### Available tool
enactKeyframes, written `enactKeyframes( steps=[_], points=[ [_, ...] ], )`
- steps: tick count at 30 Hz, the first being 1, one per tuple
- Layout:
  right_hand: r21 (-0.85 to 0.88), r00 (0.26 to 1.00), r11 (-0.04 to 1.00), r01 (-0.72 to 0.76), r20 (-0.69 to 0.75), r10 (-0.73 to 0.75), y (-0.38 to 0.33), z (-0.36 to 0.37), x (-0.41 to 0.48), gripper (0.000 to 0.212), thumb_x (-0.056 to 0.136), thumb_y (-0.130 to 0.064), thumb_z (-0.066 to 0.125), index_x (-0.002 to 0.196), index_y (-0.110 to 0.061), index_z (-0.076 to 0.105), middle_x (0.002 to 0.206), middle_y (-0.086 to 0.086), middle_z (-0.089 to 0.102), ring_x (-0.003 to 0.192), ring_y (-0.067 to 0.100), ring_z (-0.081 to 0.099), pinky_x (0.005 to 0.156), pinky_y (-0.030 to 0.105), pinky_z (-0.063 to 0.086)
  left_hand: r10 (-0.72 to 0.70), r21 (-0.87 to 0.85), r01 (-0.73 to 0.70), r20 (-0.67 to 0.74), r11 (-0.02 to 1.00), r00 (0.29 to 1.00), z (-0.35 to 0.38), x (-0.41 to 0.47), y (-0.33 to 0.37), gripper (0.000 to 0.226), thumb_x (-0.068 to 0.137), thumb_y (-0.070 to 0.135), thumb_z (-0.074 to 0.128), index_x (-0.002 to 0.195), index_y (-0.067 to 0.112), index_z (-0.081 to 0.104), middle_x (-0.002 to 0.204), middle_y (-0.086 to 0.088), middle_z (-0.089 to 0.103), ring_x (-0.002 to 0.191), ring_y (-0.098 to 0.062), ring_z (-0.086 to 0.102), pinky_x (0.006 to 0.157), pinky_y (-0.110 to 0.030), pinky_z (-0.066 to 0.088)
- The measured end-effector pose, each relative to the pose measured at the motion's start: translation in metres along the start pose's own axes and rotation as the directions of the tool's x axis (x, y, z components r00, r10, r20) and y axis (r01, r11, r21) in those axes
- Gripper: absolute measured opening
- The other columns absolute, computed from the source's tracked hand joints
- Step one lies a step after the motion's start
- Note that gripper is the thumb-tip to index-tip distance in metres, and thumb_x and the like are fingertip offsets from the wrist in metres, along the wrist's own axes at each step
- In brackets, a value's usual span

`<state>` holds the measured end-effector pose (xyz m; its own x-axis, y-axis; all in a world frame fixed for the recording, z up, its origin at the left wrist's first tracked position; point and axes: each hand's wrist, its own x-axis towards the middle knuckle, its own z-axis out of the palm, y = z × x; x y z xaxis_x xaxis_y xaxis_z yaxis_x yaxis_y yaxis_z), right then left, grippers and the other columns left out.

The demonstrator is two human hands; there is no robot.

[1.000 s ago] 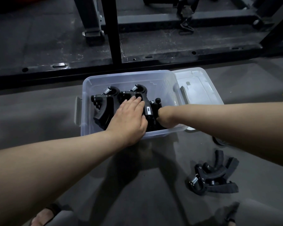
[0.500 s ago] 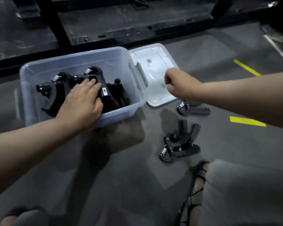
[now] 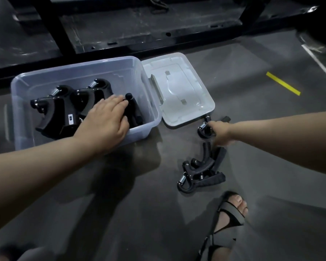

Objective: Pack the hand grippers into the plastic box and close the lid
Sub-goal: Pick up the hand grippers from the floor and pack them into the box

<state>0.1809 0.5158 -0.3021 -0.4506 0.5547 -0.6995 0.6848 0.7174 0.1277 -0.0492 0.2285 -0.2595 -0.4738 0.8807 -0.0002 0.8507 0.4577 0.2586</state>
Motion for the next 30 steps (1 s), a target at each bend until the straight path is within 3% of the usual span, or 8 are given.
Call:
enactKeyframes(
  steps=[3,7,12,19,22,24,26,30],
  points=[
    [-0.154,0.993,0.987,-0.035,-0.117,0.017,0.007,-0.002,0.012,0.067,0.075,-0.018,0.070,0.133,-0.013,0.037,0.133,0.015,0.044,0.121,0.035,0.050,0.095,0.038,0.047,-0.013,-0.012,0.013,-0.006,1.000,1.000,-0.001,0.002,0.001,0.061,0.086,0.034,0.034,0.140,0.007,0.047,0.150,-0.010,0.042,0.142,-0.025,0.032,0.118,-0.039,0.018],
    [-0.277,0.997,0.959,-0.053,-0.069,0.035,0.009,0.007,0.018,0.086,0.073,-0.033,0.081,0.139,-0.008,0.032,0.139,0.013,0.040,0.130,0.032,0.043,0.103,0.036,0.039,-0.004,-0.004,0.004,-0.012,1.000,1.000,0.002,0.003,0.001,0.061,0.086,0.034,0.034,0.139,0.007,0.048,0.148,-0.011,0.044,0.142,-0.026,0.032,0.118,-0.039,0.019],
    [-0.309,0.974,0.951,-0.018,-0.219,-0.053,0.009,0.028,0.017,0.052,0.076,-0.021,0.067,0.122,-0.011,0.044,0.129,0.009,0.050,0.122,0.029,0.045,0.101,0.040,0.035,-0.013,-0.008,0.013,-0.017,1.000,1.000,0.001,0.003,0.002,0.063,0.085,0.036,0.032,0.139,0.007,0.048,0.148,-0.011,0.044,0.142,-0.026,0.032,0.119,-0.042,0.021],
    [-0.414,0.930,0.905,0.101,-0.285,-0.234,0.008,0.005,0.005,0.087,0.052,-0.057,0.076,0.117,-0.015,0.038,0.115,0.005,0.048,0.106,0.030,0.053,0.088,0.043,0.037,-0.009,-0.011,0.009,-0.020,1.000,1.000,0.001,0.003,0.001,0.063,0.085,0.034,0.033,0.140,0.007,0.046,0.149,-0.011,0.042,0.142,-0.026,0.031,0.119,-0.042,0.020],
    [-0.179,0.972,0.964,0.198,-0.092,-0.217,0.006,-0.019,-0.006,0.096,0.050,-0.049,0.080,0.125,-0.015,0.031,0.116,0.006,0.047,0.099,0.033,0.058,0.080,0.040,0.051,-0.014,-0.018,0.014,-0.015,1.000,1.000,-0.002,0.002,0.000,0.063,0.086,0.033,0.033,0.141,0.006,0.044,0.151,-0.013,0.040,0.143,-0.027,0.030,0.119,-0.041,0.019],
    [0.144,0.993,0.985,0.095,0.051,-0.104,0.007,-0.037,-0.023,0.083,0.051,-0.046,0.077,0.120,-0.015,0.042,0.110,0.009,0.056,0.092,0.032,0.061,0.077,0.037,0.054,0.006,-0.012,-0.006,0.004,1.000,1.000,-0.005,-0.001,-0.003,0.064,0.086,0.034,0.031,0.142,0.005,0.042,0.152,-0.014,0.038,0.143,-0.029,0.029,0.119,-0.041,0.019],
    [0.506,0.971,0.862,-0.034,0.222,-0.092,0.010,-0.053,-0.039,0.058,0.059,-0.045,0.069,0.105,-0.013,0.056,0.093,0.014,0.060,0.074,0.030,0.060,0.065,0.031,0.048,0.047,0.019,-0.047,0.002,0.999,0.999,-0.010,-0.011,-0.012,0.064,0.087,0.035,0.030,0.142,0.004,0.042,0.151,-0.016,0.038,0.142,-0.031,0.031,0.118,-0.044,0.021],
    [0.950,0.873,0.190,-0.249,0.305,-0.381,0.013,-0.088,-0.076,0.036,0.076,-0.043,0.054,0.091,-0.010,0.057,0.085,0.015,0.056,0.069,0.027,0.052,0.078,0.041,0.044,0.026,0.090,-0.024,-0.024,0.996,0.999,-0.022,-0.044,-0.044,0.063,0.090,0.034,0.029,0.141,-0.001,0.043,0.149,-0.021,0.040,0.138,-0.036,0.037,0.115,-0.048,0.027]
  ],
)
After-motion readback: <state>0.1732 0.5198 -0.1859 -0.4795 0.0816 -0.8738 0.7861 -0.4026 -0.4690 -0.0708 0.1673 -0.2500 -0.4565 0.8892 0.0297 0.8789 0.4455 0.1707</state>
